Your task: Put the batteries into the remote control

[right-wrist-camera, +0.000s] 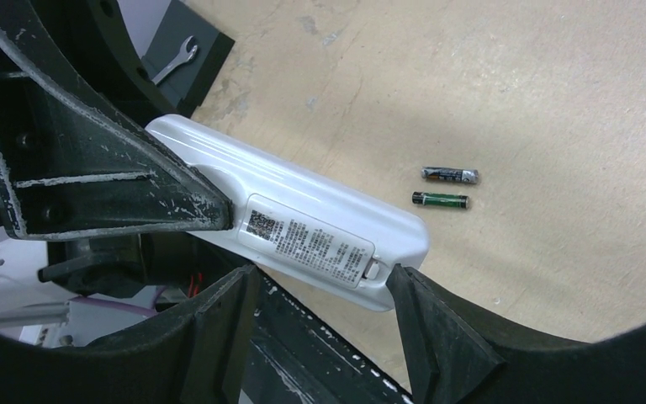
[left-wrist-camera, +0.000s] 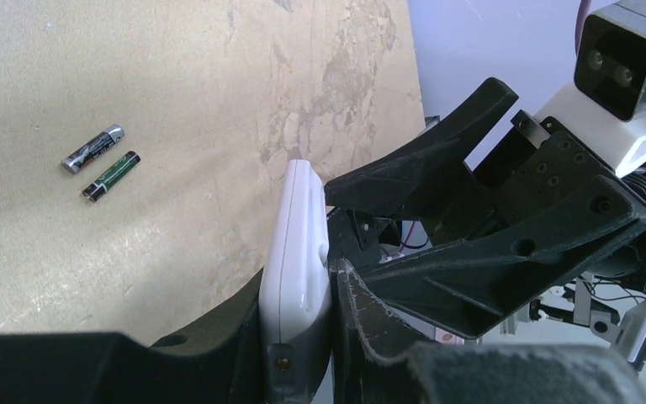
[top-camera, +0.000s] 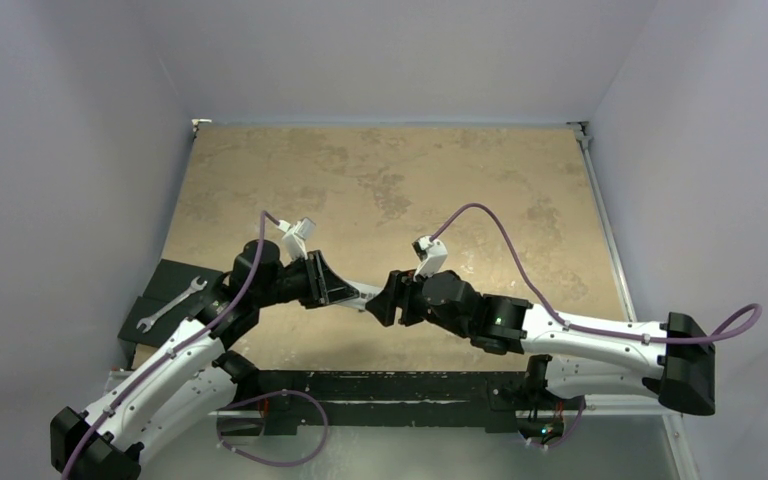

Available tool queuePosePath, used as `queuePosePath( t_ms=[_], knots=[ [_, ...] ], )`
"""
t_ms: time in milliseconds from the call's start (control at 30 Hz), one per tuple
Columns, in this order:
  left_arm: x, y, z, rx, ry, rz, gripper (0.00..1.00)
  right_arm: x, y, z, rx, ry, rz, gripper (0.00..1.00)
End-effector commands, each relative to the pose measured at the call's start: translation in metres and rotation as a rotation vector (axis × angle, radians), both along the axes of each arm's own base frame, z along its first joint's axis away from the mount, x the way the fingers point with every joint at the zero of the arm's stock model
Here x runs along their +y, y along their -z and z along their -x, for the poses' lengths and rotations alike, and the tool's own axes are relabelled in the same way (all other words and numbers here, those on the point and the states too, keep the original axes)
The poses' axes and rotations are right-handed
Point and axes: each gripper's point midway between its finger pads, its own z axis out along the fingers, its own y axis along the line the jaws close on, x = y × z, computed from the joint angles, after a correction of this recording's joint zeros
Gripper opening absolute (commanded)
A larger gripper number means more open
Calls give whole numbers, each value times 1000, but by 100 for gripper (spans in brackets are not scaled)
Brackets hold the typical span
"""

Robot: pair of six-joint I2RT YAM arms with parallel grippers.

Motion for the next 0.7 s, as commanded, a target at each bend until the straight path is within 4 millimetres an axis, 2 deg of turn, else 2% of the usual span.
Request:
queuePosePath(
  t_ms=[0, 267, 667],
  knots=[
    [-4, -31, -5, -90, 13, 44, 0, 5, -20, -5, -29, 24, -33, 68],
    [-4, -30, -6, -90, 13, 41, 0, 9, -25, -4, -37, 14, -44, 68],
    [-3, -29, -6, -94, 7, 37, 0, 15, -22, -4, -34, 7, -33, 68]
  ],
)
